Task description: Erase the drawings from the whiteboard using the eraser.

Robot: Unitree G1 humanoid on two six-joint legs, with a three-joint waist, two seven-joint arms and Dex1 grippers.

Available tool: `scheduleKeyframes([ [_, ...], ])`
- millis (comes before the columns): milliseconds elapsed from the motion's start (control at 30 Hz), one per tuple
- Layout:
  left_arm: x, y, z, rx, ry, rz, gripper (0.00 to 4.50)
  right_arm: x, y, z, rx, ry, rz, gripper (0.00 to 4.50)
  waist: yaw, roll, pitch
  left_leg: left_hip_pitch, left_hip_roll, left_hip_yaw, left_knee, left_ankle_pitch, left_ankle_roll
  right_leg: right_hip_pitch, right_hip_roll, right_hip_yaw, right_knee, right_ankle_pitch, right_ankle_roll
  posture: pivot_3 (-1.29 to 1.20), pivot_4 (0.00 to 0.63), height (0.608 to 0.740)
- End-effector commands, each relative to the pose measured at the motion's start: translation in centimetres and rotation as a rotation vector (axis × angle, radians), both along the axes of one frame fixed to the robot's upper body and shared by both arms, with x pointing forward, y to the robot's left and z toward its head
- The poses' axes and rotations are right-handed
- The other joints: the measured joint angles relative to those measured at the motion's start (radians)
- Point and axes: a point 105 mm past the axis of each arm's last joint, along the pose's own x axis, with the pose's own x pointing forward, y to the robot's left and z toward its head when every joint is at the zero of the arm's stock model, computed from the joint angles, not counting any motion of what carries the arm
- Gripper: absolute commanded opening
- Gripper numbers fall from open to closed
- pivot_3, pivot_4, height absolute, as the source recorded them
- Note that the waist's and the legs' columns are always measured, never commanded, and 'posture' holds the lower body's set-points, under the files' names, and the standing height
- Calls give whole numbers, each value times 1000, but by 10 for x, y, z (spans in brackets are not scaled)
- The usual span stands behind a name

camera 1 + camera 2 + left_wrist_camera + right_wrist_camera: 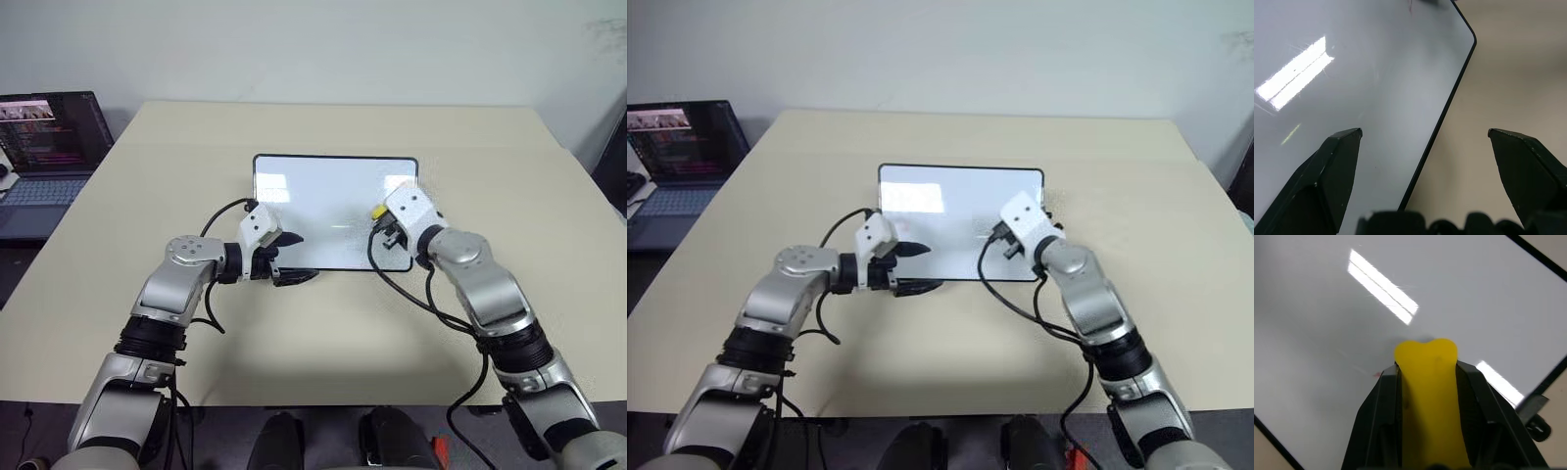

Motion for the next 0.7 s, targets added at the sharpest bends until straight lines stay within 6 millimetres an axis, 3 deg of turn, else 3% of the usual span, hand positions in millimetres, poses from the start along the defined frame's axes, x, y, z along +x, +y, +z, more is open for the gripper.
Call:
scheduleKeyframes([
  [33, 0, -3, 12, -17, -46, -18, 4500, -8, 7, -19, -35, 74, 49, 1144, 0, 0, 0, 0, 0, 0, 0, 0, 0, 0, 0, 0, 0, 0, 0, 0, 150, 740],
  [133, -1, -5, 12, -18, -45, -25, 4500, -12, 12, -26, -50, 100, 78, 1144, -3, 0, 0, 0, 0, 0, 0, 0, 0, 0, 0, 1, 0, 0, 0, 0, 150, 740],
  [300, -1, -5, 13, -18, -45, -29, 4500, 6, -5, -4, -54, -14, -26, 1144, -3, 0, 0, 1, 0, 0, 0, 0, 0, 0, 0, 0, 1, 1, 0, 0, 150, 740],
  [400, -1, -6, 12, -19, -44, -33, 4500, 10, -12, -1, -67, -29, -47, 1144, -1, 0, 0, 1, 0, 0, 1, 0, 0, 1, 0, 0, 1, 2, 0, 0, 150, 740],
  [700, -2, -8, 13, -22, -44, -42, 4500, -11, -14, -40, -159, 142, 56, 1144, 1, -1, -1, 1, 0, 0, 1, 0, 0, 1, 0, 0, 0, 2, 0, 0, 150, 740],
])
